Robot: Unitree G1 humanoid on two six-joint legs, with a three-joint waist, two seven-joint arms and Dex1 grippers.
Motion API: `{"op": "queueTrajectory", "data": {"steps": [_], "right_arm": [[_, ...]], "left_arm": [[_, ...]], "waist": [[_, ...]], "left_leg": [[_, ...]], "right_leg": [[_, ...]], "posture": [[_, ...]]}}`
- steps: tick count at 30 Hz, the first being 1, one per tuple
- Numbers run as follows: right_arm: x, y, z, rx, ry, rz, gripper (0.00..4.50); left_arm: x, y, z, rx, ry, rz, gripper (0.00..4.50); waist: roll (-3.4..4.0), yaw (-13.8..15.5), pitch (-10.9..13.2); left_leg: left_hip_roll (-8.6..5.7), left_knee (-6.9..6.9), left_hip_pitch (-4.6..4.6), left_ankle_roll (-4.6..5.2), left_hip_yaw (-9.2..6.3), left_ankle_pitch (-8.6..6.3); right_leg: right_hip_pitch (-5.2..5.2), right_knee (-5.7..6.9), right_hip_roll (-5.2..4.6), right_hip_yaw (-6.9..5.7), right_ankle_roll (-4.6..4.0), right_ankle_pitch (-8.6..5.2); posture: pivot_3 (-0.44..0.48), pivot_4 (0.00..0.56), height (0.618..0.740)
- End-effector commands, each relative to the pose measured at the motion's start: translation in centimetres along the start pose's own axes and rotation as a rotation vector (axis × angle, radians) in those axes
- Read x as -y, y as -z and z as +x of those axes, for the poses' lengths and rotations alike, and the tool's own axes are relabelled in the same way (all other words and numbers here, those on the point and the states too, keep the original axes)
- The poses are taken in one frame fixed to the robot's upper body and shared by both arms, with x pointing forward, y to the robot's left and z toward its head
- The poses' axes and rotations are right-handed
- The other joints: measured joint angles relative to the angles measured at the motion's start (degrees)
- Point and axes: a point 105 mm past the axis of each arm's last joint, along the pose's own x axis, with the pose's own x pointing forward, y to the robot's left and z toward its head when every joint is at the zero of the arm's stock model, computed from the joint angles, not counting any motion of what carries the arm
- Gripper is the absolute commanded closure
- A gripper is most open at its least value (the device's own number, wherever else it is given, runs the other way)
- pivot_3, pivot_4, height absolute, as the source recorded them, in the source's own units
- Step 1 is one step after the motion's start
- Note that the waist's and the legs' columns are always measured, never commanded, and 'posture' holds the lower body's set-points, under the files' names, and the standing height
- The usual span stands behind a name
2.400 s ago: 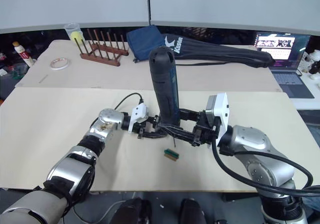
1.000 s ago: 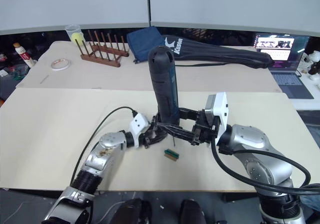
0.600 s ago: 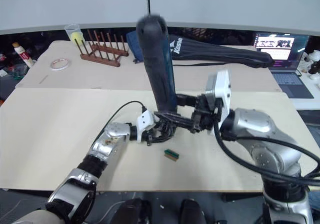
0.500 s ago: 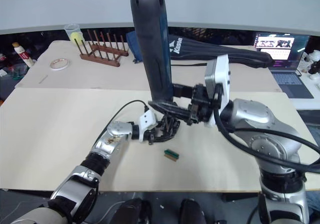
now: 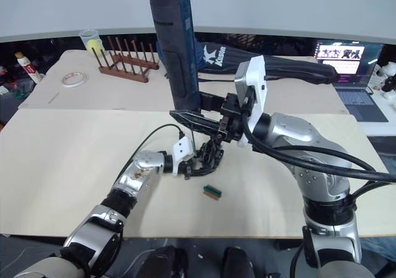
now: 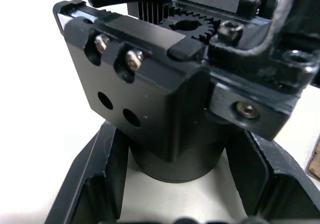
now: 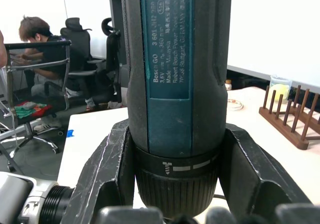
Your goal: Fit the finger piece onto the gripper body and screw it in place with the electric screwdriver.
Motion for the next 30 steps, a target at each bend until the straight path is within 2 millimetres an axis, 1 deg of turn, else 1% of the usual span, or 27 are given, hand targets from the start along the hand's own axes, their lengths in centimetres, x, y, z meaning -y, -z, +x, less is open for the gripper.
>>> {"op": "queueTrajectory", "data": {"steps": [1,10,30], "right_arm": [[0.0,-1.1,-0.1,0.056,-0.003,-0.068,2.58],[0.1,0.0,-0.1,0.049,-0.005,-0.094,2.58],[0.4,1.4,-0.1,0.041,-0.009,-0.11,2.58]], "left_arm": [[-0.2,-1.0,-0.2,0.032,-0.013,0.027,2.2],[-0.3,-1.0,-0.3,0.031,-0.018,0.03,2.2],[-0.3,-1.1,-0.5,0.038,-0.023,0.034,2.2]], "waist": [[0.0,0.0,0.0],[0.0,-0.2,0.0],[0.0,-0.5,0.0]], "left_leg": [[0.0,0.0,0.0,-0.02,0.0,0.01],[0.0,-0.01,0.0,-0.15,0.01,0.09],[0.01,-0.02,-0.01,-0.2,0.01,0.12]], "right_leg": [[0.0,0.0,0.0,0.0,0.0,0.0],[-0.02,0.01,0.01,0.0,0.0,0.0],[-0.05,0.01,0.01,0.0,0.0,0.0]], "posture": [[0.0,0.15,0.74],[0.0,0.15,0.74],[0.0,0.15,0.74]]}}
